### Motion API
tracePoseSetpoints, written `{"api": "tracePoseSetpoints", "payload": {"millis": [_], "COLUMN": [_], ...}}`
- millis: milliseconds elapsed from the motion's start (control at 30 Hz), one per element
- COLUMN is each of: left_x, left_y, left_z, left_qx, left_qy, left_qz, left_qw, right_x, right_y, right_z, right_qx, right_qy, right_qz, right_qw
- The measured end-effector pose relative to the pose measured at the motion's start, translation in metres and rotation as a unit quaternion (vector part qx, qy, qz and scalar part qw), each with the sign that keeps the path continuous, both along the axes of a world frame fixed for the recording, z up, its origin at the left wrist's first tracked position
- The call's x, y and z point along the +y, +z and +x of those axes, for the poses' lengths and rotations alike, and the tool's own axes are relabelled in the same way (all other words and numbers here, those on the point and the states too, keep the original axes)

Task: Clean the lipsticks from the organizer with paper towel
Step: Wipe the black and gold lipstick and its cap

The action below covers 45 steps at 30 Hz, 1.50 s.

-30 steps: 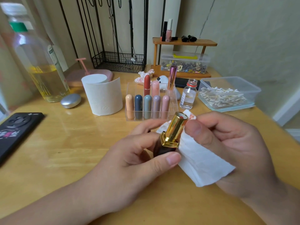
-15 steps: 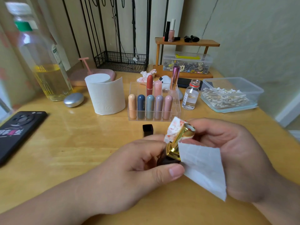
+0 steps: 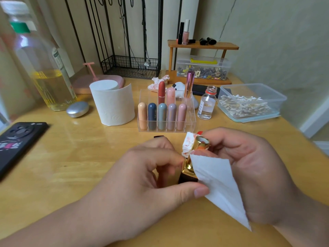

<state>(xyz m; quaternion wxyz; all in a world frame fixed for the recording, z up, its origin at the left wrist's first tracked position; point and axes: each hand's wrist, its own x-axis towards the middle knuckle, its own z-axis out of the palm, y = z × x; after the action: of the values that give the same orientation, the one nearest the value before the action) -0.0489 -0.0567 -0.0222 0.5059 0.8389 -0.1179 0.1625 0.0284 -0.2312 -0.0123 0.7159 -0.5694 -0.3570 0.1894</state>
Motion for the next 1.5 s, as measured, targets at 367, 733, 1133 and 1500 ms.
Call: {"api": "tracePoseSetpoints", "payload": {"millis": [367, 733, 1133, 1500], "left_x": [0.009, 0.003, 0.008, 0.008], "left_y": [-0.006, -0.013, -0.006, -0.006], "left_z": [0.007, 0.011, 0.012, 0.011], "left_qx": [0.149, 0.177, 0.270, 0.181], "left_qy": [-0.160, -0.083, -0.329, -0.137], "left_qz": [-0.124, -0.254, -0.377, -0.317], "left_qw": [0.968, 0.947, 0.823, 0.921], "right_x": [0.004, 0.002, 0.001, 0.000], "right_y": [0.003, 0.001, 0.011, 0.006], "right_z": [-0.007, 0.006, 0.013, 0.001], "right_qx": [-0.019, 0.073, 0.207, 0.032], "right_qy": [-0.031, 0.019, 0.123, -0.028], "right_qz": [0.003, -0.001, 0.004, 0.007], "right_qw": [0.999, 0.997, 0.971, 0.999]}}
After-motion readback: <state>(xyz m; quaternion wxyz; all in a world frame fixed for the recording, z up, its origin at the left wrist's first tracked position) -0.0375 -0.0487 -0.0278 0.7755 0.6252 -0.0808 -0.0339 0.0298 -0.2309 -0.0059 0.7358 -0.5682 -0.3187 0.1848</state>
